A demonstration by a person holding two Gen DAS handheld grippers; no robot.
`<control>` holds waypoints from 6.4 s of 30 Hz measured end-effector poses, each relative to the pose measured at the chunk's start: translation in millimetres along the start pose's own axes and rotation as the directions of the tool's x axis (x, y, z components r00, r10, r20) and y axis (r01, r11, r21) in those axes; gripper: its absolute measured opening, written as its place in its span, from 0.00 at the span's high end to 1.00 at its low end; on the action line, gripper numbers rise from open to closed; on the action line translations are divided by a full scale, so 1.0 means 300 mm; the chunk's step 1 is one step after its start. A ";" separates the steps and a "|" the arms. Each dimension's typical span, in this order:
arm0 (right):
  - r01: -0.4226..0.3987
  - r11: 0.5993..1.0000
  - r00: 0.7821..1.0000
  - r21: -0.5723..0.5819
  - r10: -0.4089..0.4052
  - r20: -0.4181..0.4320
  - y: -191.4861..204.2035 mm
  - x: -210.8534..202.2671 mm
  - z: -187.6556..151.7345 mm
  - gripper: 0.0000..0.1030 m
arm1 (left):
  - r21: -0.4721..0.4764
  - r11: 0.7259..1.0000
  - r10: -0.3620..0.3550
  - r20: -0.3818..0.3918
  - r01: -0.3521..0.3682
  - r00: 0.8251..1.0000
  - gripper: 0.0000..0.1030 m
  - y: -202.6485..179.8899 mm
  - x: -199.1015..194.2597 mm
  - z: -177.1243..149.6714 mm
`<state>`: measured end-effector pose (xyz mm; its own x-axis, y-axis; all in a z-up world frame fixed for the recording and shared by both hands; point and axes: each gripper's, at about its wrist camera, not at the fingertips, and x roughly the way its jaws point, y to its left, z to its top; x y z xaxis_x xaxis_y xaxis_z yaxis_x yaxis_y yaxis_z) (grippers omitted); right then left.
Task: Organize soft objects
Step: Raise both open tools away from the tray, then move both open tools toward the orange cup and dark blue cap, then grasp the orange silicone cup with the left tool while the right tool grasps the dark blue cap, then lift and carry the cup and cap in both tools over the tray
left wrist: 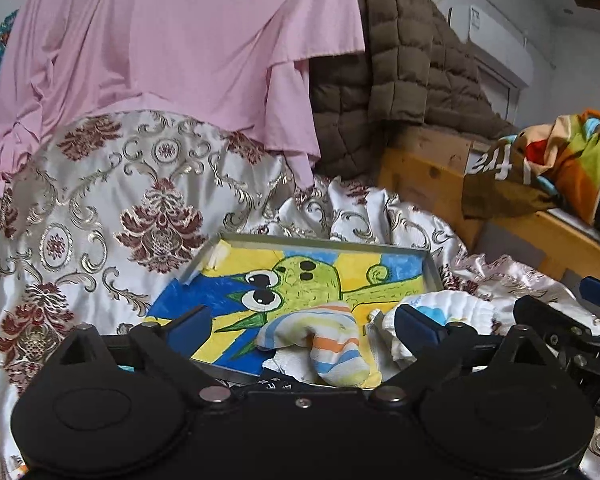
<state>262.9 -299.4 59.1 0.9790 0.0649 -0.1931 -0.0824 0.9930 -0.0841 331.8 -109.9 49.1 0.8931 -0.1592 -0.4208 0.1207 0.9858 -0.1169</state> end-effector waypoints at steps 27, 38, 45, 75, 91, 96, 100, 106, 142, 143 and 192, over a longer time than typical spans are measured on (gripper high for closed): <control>-0.016 0.997 0.998 0.078 0.012 0.056 0.106 -0.340 -0.029 0.00 | -0.014 0.999 0.033 0.125 -0.032 0.992 0.01 0.103 -0.408 -0.181; 0.003 0.996 1.000 0.094 -0.003 0.003 0.170 -0.439 -0.106 0.00 | -0.024 0.998 0.056 0.134 -0.053 0.989 0.01 0.164 -0.512 -0.292; -0.010 0.998 0.999 0.064 0.013 -0.043 0.224 -0.483 -0.157 0.00 | 0.005 0.998 0.058 0.124 -0.059 0.991 0.01 0.215 -0.559 -0.345; -0.098 0.992 0.966 -0.083 0.075 -0.248 0.358 -0.383 -0.304 0.00 | 0.332 0.943 0.000 -0.100 0.034 0.995 0.01 0.247 -0.414 -0.464; -0.133 0.985 0.961 -0.109 0.101 -0.259 0.380 -0.232 -0.309 0.00 | 0.460 0.880 -0.066 -0.128 0.118 0.990 0.01 0.248 -0.259 -0.494; -0.163 0.980 0.954 -0.119 0.125 -0.273 0.402 -0.165 -0.296 0.00 | 0.529 0.837 -0.095 -0.110 0.139 0.989 0.01 0.228 -0.245 -0.514; -0.201 0.969 0.949 -0.146 0.155 -0.274 0.427 -0.105 -0.276 0.00 | 0.540 0.826 -0.111 -0.124 0.161 0.986 0.05 0.226 -0.216 -0.520; -0.265 0.941 0.937 -0.212 0.199 -0.287 0.472 0.016 -0.223 0.00 | 0.497 0.848 -0.121 -0.156 0.184 0.980 0.18 0.248 -0.177 -0.512; -0.316 0.921 0.890 -0.229 0.204 -0.407 0.554 0.235 -0.184 0.22 | 0.060 0.968 -0.235 -0.131 0.244 0.963 0.62 0.417 -0.153 -0.412; -0.312 0.922 0.890 -0.231 0.199 -0.409 0.553 0.234 -0.185 0.25 | 0.046 0.968 -0.238 -0.133 0.246 0.962 0.62 0.423 -0.153 -0.411; -0.295 0.949 0.895 -0.109 0.235 -0.378 0.451 -0.106 -0.064 0.96 | -0.033 0.930 -0.365 -0.008 0.365 0.931 0.80 0.427 -0.274 -0.341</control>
<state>217.0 -169.1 35.0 0.7865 0.2545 -0.5627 -0.3877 0.9127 -0.1291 229.4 24.0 -23.4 0.7838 -0.5089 -0.3560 0.4239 0.8573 -0.2923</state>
